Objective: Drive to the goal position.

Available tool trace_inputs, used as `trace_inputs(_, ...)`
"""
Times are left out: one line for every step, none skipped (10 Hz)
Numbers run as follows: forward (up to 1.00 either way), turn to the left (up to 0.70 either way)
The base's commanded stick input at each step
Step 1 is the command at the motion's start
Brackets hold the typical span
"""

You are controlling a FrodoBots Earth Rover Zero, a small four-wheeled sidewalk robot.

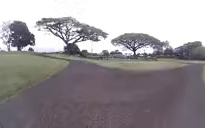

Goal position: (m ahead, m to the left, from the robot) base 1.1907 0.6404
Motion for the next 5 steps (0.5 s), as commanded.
trace_inputs(0.70, 0.27)
trace_inputs(0.70, 0.35)
trace_inputs(0.70, 0.35)
trace_inputs(0.70, 0.35)
trace_inputs(0.70, 0.35)
